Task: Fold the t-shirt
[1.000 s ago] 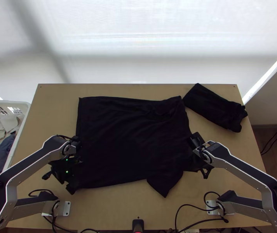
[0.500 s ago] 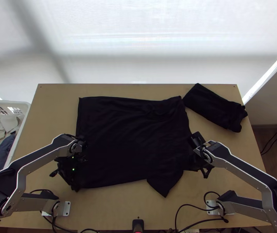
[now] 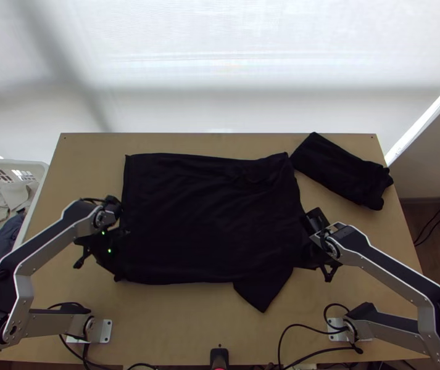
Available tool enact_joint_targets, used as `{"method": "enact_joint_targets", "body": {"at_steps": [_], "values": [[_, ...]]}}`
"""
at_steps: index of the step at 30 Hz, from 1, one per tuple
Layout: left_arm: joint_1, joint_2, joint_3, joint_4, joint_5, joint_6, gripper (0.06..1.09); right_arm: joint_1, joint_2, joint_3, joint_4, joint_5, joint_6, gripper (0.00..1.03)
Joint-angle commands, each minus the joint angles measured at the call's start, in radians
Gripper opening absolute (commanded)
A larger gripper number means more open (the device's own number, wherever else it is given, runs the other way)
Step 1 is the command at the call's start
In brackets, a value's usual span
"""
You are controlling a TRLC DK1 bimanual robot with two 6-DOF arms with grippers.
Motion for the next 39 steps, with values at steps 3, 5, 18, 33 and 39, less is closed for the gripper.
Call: {"method": "enact_joint_targets", "body": {"at_steps": [3, 5, 18, 33, 39], "values": [[0.045, -0.039, 0.074, -0.001, 0.046, 0.011, 0.1, -0.023, -0.056, 0.05, 0.009, 0.023, -0.057, 0.03], [0.054, -0.042, 0.09, 0.005, 0.061, -0.012, 0.1, -0.037, -0.074, 0.066, 0.022, 0.023, -0.064, 0.03], [0.074, 0.034, 0.034, 0.292, 0.032, -0.127, 0.1, -0.065, -0.098, 0.097, 0.051, 0.026, -0.056, 0.03], [0.138, -0.052, 0.114, 0.202, 0.127, -0.098, 0.96, -0.049, -0.109, 0.081, 0.052, 0.028, -0.053, 0.03], [0.191, -0.105, 0.14, 0.156, 0.147, -0.092, 0.96, -0.023, -0.106, 0.075, 0.071, 0.032, -0.041, 0.03]]}}
